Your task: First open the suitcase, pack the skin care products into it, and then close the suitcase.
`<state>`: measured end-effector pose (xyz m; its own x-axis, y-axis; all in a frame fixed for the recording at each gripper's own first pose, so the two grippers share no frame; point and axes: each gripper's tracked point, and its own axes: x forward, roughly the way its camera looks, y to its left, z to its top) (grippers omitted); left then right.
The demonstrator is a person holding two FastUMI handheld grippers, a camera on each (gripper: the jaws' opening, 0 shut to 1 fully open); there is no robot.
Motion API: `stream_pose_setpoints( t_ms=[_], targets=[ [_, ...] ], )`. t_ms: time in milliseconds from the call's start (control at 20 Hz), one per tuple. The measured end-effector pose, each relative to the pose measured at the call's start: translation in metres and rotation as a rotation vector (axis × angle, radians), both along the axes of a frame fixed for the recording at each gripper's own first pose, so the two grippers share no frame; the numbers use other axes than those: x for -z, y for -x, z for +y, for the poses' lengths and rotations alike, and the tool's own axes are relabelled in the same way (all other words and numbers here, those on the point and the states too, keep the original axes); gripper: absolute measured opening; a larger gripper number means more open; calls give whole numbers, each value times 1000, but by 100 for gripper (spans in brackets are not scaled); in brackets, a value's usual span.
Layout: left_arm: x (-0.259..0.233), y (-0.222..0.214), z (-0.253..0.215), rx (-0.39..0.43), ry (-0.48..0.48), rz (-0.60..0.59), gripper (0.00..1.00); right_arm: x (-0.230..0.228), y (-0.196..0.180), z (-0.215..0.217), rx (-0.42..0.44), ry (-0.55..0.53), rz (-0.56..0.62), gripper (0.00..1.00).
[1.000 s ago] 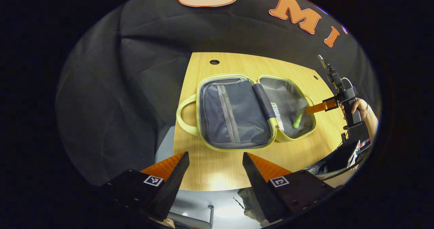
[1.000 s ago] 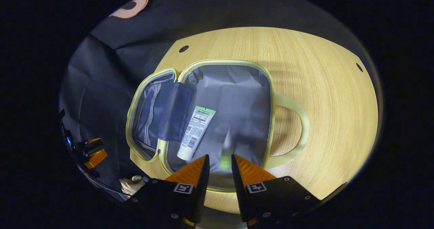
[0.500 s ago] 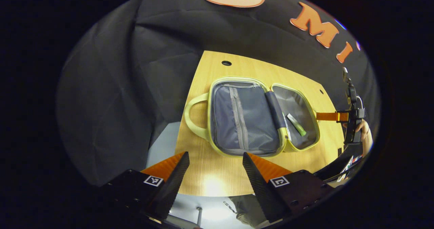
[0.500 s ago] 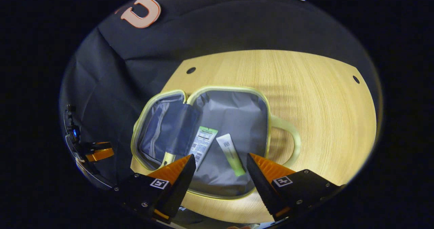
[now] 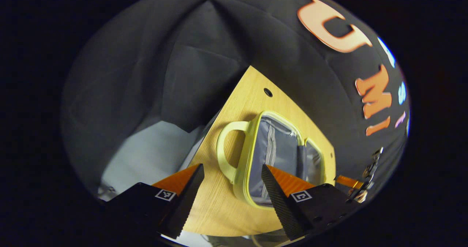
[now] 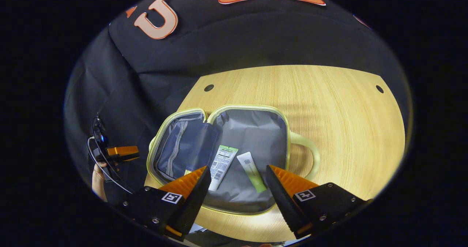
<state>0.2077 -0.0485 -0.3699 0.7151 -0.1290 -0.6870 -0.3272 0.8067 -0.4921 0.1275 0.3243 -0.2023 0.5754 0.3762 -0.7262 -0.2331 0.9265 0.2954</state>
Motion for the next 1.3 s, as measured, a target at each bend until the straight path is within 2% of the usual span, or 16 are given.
stream_pose_setpoints(
  t_ms=[100,250,300,550,700,750,850,1050,1200,1300],
  targets=[
    [17,-13,11,-20,20,-1,98,-6,5,-4,6,-4,0,96],
    [19,-37,6,-39,143,-57,100,-11,9,-17,27,12,-7,96],
    [19,-44,2,-43,180,-83,96,-11,11,-22,36,20,-8,96],
    [40,-61,5,-66,231,-88,94,-15,19,-35,72,26,0,96],
    [57,-72,9,-127,253,-72,39,-17,20,-37,83,23,-1,96],
    [58,-69,0,-117,286,-64,21,-18,21,-37,86,19,0,96],
    [60,-81,3,-140,287,-91,6,-19,21,-38,92,12,-3,96],
    [31,-69,-5,-117,176,-85,1,-29,20,-38,94,-9,-28,96],
    [-17,-69,-17,-53,9,-94,1,-45,16,-47,108,-14,-79,96],
    [-61,-74,-36,-29,-52,-112,1,-61,10,-58,128,-18,-139,96]
  ],
)
